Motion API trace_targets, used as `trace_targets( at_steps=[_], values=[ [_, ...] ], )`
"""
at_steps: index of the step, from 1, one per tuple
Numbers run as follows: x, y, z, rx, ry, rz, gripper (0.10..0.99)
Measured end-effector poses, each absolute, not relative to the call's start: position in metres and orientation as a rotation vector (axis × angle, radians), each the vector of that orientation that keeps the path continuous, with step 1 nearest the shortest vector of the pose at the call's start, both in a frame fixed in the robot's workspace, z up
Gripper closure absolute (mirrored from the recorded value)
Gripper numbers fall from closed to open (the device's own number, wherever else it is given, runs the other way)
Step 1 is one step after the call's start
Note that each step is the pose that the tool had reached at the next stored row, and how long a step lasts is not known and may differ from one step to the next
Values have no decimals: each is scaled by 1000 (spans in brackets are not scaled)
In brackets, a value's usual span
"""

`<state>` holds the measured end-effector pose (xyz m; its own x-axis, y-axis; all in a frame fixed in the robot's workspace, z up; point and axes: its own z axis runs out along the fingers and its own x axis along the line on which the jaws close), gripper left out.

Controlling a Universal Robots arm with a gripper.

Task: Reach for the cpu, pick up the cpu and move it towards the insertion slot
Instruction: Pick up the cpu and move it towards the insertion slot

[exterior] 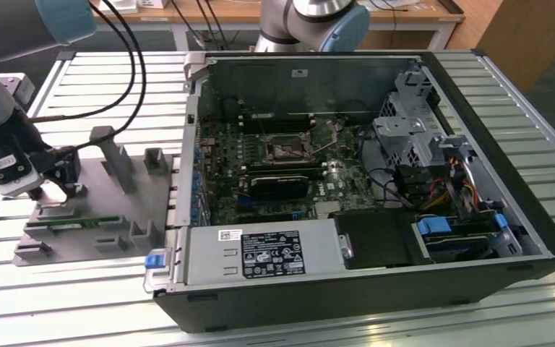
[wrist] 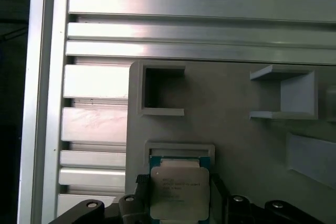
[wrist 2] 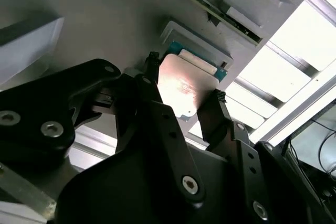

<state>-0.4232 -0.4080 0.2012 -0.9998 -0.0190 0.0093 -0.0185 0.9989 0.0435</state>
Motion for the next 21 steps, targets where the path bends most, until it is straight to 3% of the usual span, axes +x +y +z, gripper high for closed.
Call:
trace_targets(
  at_steps=[3,4,15,17,18,21],
  values=[
    [-423,-408,202,29,-3131,-68,537],
    [-423,-408,203,29,-3131,-68,475],
    [-423,-408,202,29,-3133,-68,475],
    [-423,-408,201,30,-3136,-68,463],
    [-423,-408,200,30,-3137,-68,400],
    [-423,-408,195,30,-3137,-68,400]
  ],
)
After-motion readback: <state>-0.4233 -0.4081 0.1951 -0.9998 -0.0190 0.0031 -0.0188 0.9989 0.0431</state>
